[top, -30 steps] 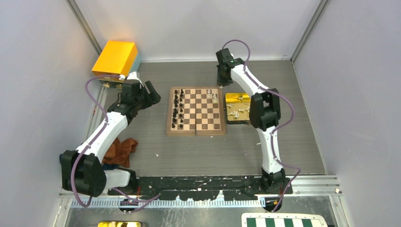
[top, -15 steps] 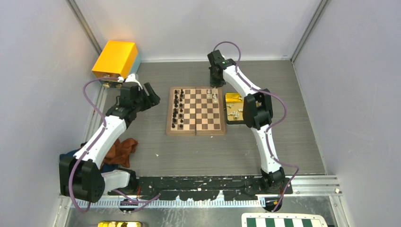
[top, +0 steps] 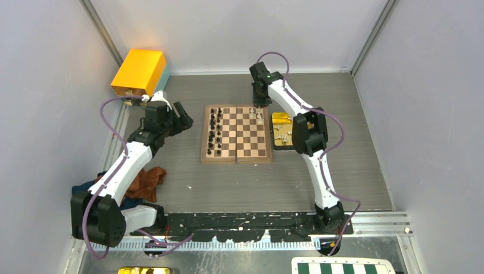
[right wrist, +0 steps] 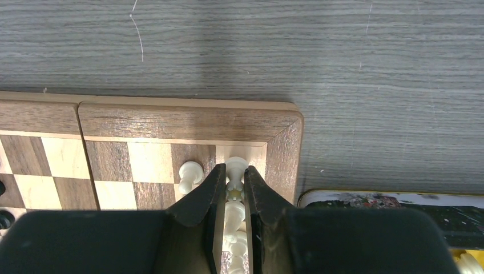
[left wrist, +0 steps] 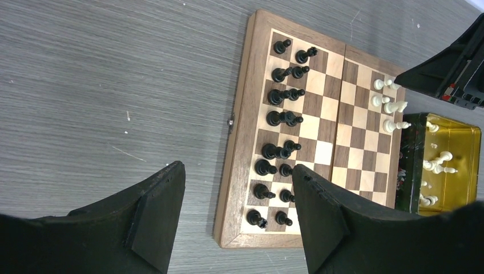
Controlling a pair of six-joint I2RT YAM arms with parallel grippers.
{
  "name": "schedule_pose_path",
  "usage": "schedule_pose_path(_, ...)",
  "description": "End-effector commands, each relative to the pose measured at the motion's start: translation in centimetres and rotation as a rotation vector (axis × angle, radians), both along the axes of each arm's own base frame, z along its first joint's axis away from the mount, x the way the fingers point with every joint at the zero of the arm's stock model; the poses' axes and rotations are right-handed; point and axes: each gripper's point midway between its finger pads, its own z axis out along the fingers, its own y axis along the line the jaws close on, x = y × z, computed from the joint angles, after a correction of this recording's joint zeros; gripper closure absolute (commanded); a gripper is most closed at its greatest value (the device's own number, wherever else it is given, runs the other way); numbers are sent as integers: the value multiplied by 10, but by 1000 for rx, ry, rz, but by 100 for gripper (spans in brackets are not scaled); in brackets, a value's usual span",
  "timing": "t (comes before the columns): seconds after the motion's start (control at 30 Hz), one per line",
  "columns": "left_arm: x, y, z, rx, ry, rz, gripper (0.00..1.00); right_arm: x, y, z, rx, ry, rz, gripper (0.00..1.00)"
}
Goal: Set up the chess pieces on the board
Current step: Place the chess piece on the chessboard.
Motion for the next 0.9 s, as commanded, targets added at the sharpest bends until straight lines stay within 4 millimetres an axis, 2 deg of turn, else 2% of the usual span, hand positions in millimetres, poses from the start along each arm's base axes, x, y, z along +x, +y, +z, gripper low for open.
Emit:
schedule_pose_path(0.0,7,-2,17,-11,-74,-1,30,7,6,15,4,-41,17,93)
schedule_pose_path(0.47,9,-2,15,-9,-71,-2,30,8,7,9,6,-28,19,91)
schedule_pose_path(0.57,9,-2,15,-7,-71,-3,30,9,8,10,7,-29,21,85)
schedule_pose_path(0.67,10,-2,14,-6,-71,-2,30,10,7,12,7,-33,22,75)
schedule_pose_path(0.87,11,-4,14,-6,-74,-7,30,10,8,17,5,-42,28,67)
